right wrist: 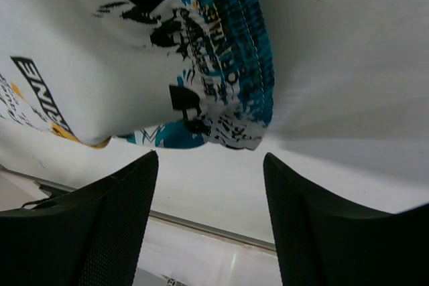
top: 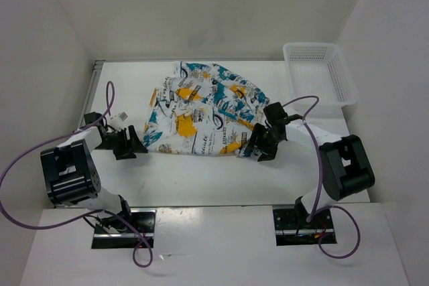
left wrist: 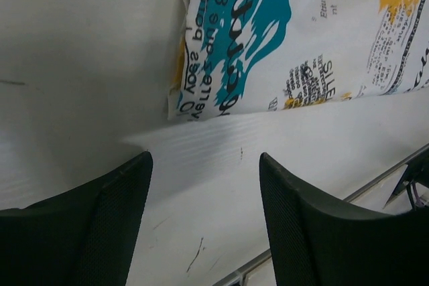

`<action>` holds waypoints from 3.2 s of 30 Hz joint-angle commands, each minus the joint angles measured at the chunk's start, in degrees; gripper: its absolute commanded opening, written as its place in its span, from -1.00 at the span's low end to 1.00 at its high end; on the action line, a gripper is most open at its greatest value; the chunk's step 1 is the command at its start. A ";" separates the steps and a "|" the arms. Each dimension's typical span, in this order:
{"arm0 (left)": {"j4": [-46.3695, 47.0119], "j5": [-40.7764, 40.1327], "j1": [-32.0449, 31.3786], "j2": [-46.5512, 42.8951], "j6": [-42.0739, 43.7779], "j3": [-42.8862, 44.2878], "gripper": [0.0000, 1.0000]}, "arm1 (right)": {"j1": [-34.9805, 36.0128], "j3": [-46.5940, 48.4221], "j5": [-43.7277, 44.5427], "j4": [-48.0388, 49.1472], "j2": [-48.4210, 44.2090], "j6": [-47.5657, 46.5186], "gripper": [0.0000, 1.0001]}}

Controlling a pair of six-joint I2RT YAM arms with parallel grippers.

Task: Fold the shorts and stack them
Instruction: Flatten the shorts out

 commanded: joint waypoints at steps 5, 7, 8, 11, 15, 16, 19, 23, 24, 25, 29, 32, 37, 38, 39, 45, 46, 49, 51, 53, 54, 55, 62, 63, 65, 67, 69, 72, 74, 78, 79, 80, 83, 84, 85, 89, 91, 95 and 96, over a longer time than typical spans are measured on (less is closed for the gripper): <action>7.80 1.87 -1.93 0.87 0.38 -1.36 0.23 | 0.02 0.53 -0.54 8.09 3.72 1.39 0.27; 10.79 1.35 -1.94 1.39 0.38 -1.37 0.14 | 0.02 1.22 0.69 9.50 4.59 1.92 0.11; 11.49 1.34 -1.94 2.09 0.38 -1.37 0.05 | 0.02 1.84 0.70 10.11 5.82 1.92 0.03; 13.26 0.55 -2.47 5.69 0.38 0.82 -0.48 | 0.02 6.40 3.67 10.12 7.23 1.31 -0.49; 15.98 -1.38 -4.48 11.04 0.38 6.27 -1.00 | 0.02 15.16 8.86 7.23 10.21 -2.11 -1.00; 15.46 -1.38 -4.49 11.76 0.38 8.11 -1.00 | 0.02 17.55 10.61 5.13 10.83 -3.17 -1.00; 13.18 -1.38 -5.10 12.38 0.38 16.37 -1.00 | -0.50 27.22 13.16 1.17 12.16 -7.47 -1.00; 11.60 -2.61 -5.10 8.96 0.38 23.59 -1.00 | -0.51 37.77 14.32 -4.64 13.21 -13.35 -1.00; 10.98 -2.62 -5.10 8.95 0.38 24.47 -1.00 | -0.51 37.79 14.32 -5.26 13.21 -13.98 -1.00; 10.37 -1.92 -4.58 8.34 0.38 25.08 -1.00 | -0.51 37.79 14.32 -6.74 12.00 -13.99 -1.00; 7.73 -1.21 -3.35 3.44 0.38 23.96 -1.00 | -0.51 33.58 14.32 -9.56 7.77 -15.30 -1.00; 5.36 -1.73 -1.77 -0.35 0.38 22.11 -1.00 | -1.04 29.63 13.80 -12.28 4.17 -15.92 -1.00; 2.37 -0.51 -1.76 -2.03 0.38 18.77 -1.00 | -1.65 25.05 12.47 -12.82 2.49 -15.92 -1.00; 1.66 -0.51 -2.29 -2.03 0.38 17.89 -1.00 | -2.61 25.05 12.47 -11.43 3.19 -15.92 -1.00; 1.66 -0.51 -2.29 -2.04 0.38 16.93 -1.00 | -3.40 25.05 12.47 -10.28 3.72 -15.92 -1.00; 2.19 1.52 -3.78 -2.56 0.38 9.27 0.01 | -10.26 29.43 4.49 -3.25 13.03 -13.99 -0.46; 2.19 1.52 -3.78 -2.56 0.38 9.27 0.17 | -10.26 29.44 2.30 -3.24 13.82 -13.99 -0.10; 2.71 2.13 -5.02 -2.56 0.38 7.95 0.42 | -10.97 27.26 0.61 -2.71 14.44 -13.99 0.15; 2.71 2.92 -6.33 -2.56 0.38 7.42 0.42 | -11.50 23.40 0.61 -1.83 11.91 -13.46 0.19; 3.76 2.92 -7.12 -3.09 0.38 5.33 0.34 | -11.50 21.10 -0.09 -1.22 10.50 -12.76 0.19; 3.77 2.92 -7.91 -3.70 0.38 4.71 0.31 | -11.50 19.18 -0.10 -1.22 9.18 -12.23 0.19; 3.77 2.92 -7.92 -4.23 0.38 4.09 0.31 | -11.50 18.38 -0.10 -0.52 8.56 -12.23 0.19; 6.31 1.78 -10.37 -3.44 0.38 1.10 0.06 | -12.02 15.91 -3.43 2.30 8.03 -9.68 0.19; 6.84 1.26 -10.38 -2.66 0.38 1.62 -0.02 | -12.02 15.91 -3.44 2.82 8.55 -9.16 0.19; 8.94 0.64 -10.99 -1.86 0.38 1.62 -0.10 | -12.02 15.91 -4.83 3.52 8.56 -8.63 0.19; 10.35 0.64 -10.99 -0.37 0.38 1.62 -0.16 | -12.02 15.30 -5.89 4.58 9.08 -8.02 0.12; 11.41 -0.77 -11.61 0.33 0.38 2.33 -0.19 | -12.02 15.29 -5.90 5.11 9.70 -8.01 0.03; 13.08 -2.18 -11.61 2.88 0.38 4.43 -0.02 | -12.02 15.99 -5.90 5.11 10.75 -8.01 -0.14; 14.48 -1.65 -12.13 4.90 0.38 5.13 0.17 | -12.02 16.61 -5.90 5.11 11.89 -8.01 -0.31; 17.12 -1.65 -13.44 7.72 0.38 5.67 0.28 | -12.02 17.84 -5.90 5.11 12.42 -8.54 -0.55; 17.74 -1.65 -13.45 8.50 0.38 5.67 0.24 | -12.02 17.84 -5.90 5.11 12.42 -8.54 -0.55; 17.74 -1.65 -14.24 8.51 0.38 6.28 0.19 | -12.02 17.84 -5.90 5.11 12.42 -8.54 -0.55; 18.27 -2.97 -15.47 9.21 0.38 7.50 -0.23 | -12.02 17.84 -5.90 5.11 12.42 -9.06 -0.55; 18.27 -3.49 -15.47 9.21 0.38 7.51 -0.38 | -12.02 17.84 -5.90 5.11 12.42 -9.06 -0.55; 17.40 -4.10 -15.47 9.21 0.38 8.29 -0.57 | -12.02 17.84 -5.90 5.11 12.94 -9.06 -0.55; 12.65 -5.25 -15.47 7.20 0.38 12.25 -1.00 | -12.02 18.37 -5.37 4.58 12.95 -10.11 -0.60; 10.10 -5.25 -15.47 4.74 0.38 14.18 -1.00 | -12.02 18.37 -4.67 2.92 12.95 -10.65 -0.70; 5.79 -4.03 -14.07 -0.35 0.38 16.04 -1.00 | -12.02 17.76 -2.12 -0.60 10.85 -13.01 -0.75; 5.27 -4.02 -12.85 -2.54 0.38 16.04 -1.00 | -12.02 17.75 -1.42 -1.39 9.36 -13.72 -0.75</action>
